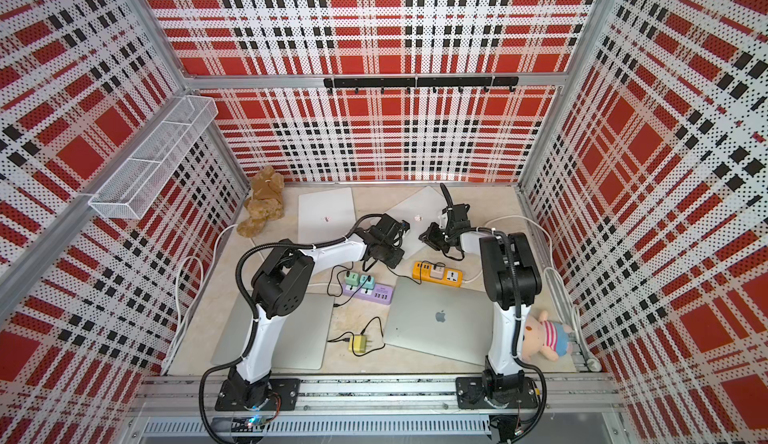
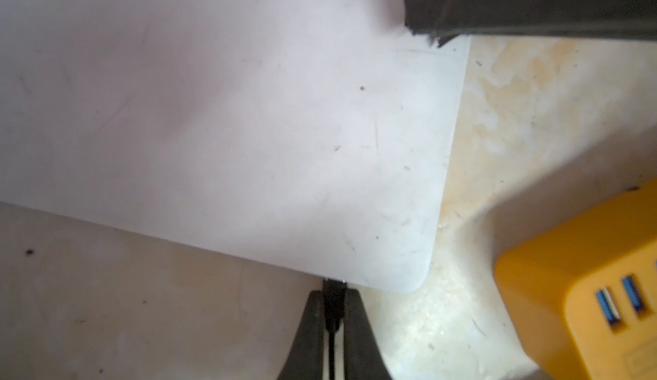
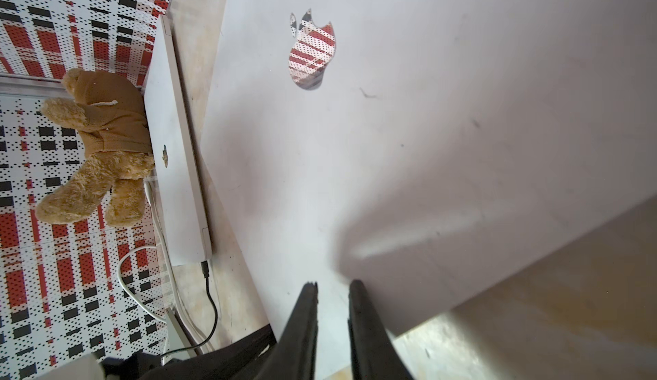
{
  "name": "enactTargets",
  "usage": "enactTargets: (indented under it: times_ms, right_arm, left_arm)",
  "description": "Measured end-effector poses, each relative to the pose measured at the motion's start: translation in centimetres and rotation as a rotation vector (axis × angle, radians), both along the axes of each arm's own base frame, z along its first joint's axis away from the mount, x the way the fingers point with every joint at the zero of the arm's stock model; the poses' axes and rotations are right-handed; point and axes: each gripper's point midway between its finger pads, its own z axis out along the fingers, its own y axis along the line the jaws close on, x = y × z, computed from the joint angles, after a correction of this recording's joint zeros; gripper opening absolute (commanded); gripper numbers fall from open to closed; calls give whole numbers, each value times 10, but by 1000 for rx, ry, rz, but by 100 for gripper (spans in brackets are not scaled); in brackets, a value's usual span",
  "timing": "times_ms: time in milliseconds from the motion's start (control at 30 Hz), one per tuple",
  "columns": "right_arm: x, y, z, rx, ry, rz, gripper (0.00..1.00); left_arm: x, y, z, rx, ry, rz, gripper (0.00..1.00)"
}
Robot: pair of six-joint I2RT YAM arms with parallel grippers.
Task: Unplug the laptop charger
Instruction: Remove the charging cable from the laptop, then remove the plug from the socket.
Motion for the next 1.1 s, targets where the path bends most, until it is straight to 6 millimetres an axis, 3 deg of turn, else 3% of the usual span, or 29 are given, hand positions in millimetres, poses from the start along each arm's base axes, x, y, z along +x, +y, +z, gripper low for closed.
enactTargets:
  times_ms: [433,700,867,1100]
  right_arm:
    - [0,0,0,0,0,0,21]
    - [-6,0,9,-18,12,-2,25]
    - [-10,1,33,-32,-13,0,29]
    - [-5,7,92,-55,-127,8,44]
  left_arm:
    - [-13,20,-1,101,29,-6,5]
    - [-13,22,6,77,35,25,16]
    - [-10,16,22,29,17,34,26]
    - [-5,12,42,-24,-9,52,35]
